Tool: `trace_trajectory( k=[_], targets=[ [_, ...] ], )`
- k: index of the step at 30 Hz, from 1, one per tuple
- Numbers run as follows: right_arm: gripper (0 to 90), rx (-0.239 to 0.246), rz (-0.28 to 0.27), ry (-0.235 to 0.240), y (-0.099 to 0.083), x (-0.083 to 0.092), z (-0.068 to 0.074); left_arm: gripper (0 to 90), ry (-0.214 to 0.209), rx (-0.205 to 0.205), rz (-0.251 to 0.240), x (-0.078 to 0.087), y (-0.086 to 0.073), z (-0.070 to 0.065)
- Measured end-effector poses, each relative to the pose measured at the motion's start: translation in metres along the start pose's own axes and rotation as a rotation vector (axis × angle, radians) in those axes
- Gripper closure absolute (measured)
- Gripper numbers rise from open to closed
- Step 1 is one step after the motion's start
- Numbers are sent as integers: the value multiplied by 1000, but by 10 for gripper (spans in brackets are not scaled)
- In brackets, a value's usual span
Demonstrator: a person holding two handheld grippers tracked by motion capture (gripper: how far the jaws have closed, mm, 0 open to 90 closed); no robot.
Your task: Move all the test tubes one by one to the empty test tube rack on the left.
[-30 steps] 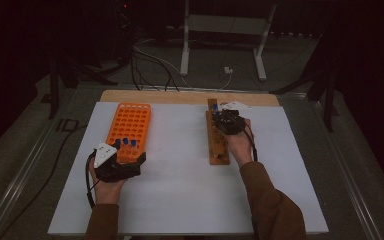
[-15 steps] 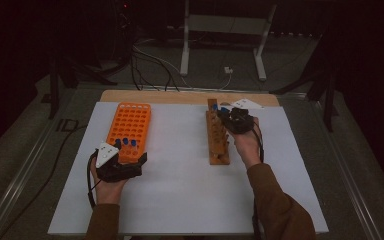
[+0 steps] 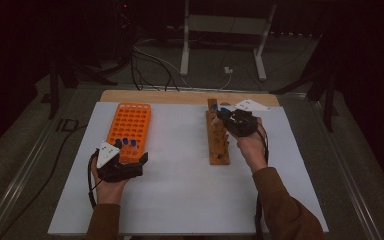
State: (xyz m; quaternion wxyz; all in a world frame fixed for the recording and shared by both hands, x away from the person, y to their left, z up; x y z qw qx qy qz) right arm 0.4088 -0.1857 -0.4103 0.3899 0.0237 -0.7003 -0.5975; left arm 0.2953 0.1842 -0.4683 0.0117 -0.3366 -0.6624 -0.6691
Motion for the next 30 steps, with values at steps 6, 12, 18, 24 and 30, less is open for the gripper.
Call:
trace_trajectory(
  k=[6,12,18,24,30],
  targets=[
    [761,41,16,29,-3,2,12,4,20,-21,-25,4,4,-3],
    [761,73,23,62,-7,3,25,4,25,-36,-30,4,6,-6],
    [761,90,26,105,-10,3,39,4,27,-60,-44,6,11,-13],
    [761,116,43,161,-15,2,56,8,1,-97,-34,1,13,-26],
    [761,138,66,223,-19,0,76,11,-26,-131,-20,-4,14,-38]
  ],
)
Point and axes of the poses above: each handheld gripper's, and its own axes: x roughly backward along the jaws, y roughly out of its top, z roughly to its left, the point moved 1 cm from there along -x, roughly forward along the jaws, and after that the axes turned 8 degrees about z, right-handed, at the moved point
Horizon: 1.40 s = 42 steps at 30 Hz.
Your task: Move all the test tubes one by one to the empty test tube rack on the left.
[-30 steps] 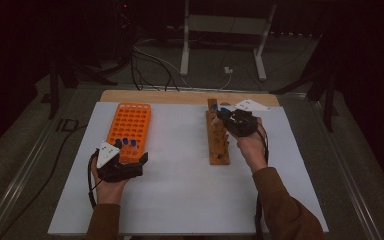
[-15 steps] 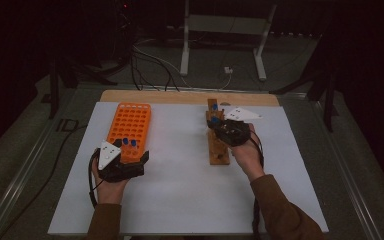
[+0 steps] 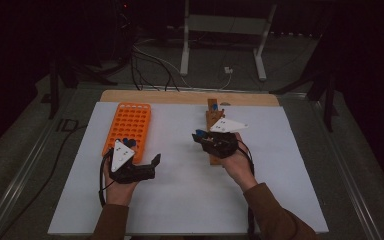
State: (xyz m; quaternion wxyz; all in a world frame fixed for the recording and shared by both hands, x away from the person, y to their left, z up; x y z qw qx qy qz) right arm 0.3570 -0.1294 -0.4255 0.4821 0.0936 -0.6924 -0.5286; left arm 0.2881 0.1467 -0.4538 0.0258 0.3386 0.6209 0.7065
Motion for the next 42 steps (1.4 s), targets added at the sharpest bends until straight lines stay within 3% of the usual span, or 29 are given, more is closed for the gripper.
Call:
trace_trajectory(
  k=[9,15,19,25,28,34,42],
  targets=[
    [760,14,13,83,2,-10,26,13,-29,-39,47,-10,-1,-13],
    [760,19,17,124,7,-16,40,86,-31,-96,49,-15,-1,-26],
    [759,18,17,148,9,-19,46,177,-45,-113,48,-18,-2,-32],
    [759,30,24,172,11,-23,55,461,-75,-142,58,-20,-4,-36],
    [759,31,25,182,11,-24,59,553,-82,-145,65,-22,-5,-37],
    [759,36,26,193,12,-25,61,681,-106,-151,68,-21,-5,-37],
    [755,28,26,199,11,-25,60,761,-123,-186,78,-21,-4,-40]
  ],
)
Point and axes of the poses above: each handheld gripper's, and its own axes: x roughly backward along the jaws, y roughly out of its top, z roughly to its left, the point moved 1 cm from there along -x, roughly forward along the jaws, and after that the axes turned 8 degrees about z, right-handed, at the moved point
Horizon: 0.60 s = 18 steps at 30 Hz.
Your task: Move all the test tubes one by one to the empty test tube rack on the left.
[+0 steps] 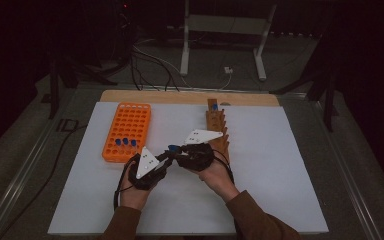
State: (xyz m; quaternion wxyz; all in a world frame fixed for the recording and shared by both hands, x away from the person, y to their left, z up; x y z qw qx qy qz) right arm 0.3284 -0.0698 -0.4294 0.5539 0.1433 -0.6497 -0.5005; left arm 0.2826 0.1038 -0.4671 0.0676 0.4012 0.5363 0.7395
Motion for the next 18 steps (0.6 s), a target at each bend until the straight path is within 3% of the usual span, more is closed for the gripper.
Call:
trace_trajectory(
  k=[9,18],
  targets=[
    [456,-27,-42,18,-1,9,-8,769,21,33,4,4,-3,10],
    [229,-51,-34,-43,-6,15,-17,769,49,86,-8,12,-7,24]
  ],
)
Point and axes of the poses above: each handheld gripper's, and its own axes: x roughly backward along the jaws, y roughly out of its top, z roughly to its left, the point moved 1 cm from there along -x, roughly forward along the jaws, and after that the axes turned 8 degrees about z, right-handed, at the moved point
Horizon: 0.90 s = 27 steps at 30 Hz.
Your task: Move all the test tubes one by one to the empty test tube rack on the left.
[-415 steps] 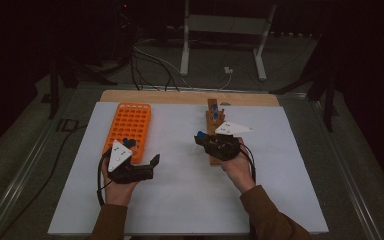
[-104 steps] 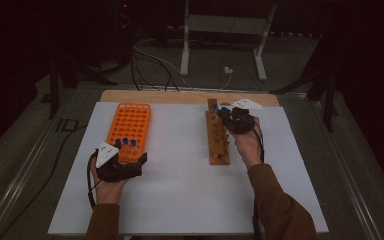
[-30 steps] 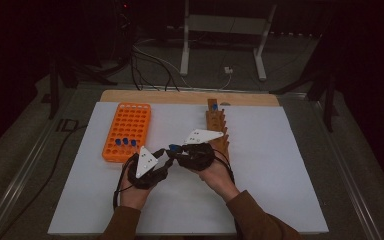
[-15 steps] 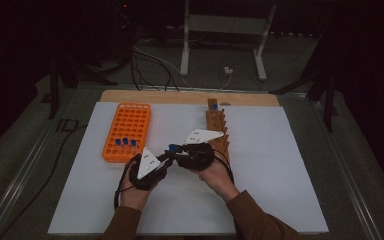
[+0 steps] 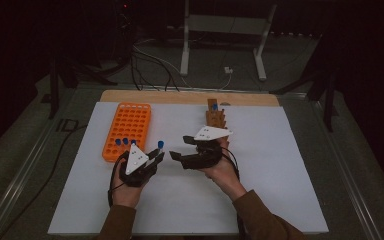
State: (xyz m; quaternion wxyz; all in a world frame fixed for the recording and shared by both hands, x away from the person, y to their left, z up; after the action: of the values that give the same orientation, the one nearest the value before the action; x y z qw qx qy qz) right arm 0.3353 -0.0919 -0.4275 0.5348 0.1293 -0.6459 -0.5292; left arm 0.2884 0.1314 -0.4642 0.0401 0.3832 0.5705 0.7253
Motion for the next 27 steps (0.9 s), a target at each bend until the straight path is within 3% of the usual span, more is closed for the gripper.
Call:
trace_trajectory(
  k=[10,15,27],
  targets=[
    [101,-24,14,-92,-13,4,-13,769,26,44,-19,8,-2,13],
    [36,-37,6,-110,-17,9,-19,769,39,60,-28,12,-3,18],
    [8,-69,-8,-127,-29,21,-33,770,63,93,-43,20,-6,31]
  ],
)
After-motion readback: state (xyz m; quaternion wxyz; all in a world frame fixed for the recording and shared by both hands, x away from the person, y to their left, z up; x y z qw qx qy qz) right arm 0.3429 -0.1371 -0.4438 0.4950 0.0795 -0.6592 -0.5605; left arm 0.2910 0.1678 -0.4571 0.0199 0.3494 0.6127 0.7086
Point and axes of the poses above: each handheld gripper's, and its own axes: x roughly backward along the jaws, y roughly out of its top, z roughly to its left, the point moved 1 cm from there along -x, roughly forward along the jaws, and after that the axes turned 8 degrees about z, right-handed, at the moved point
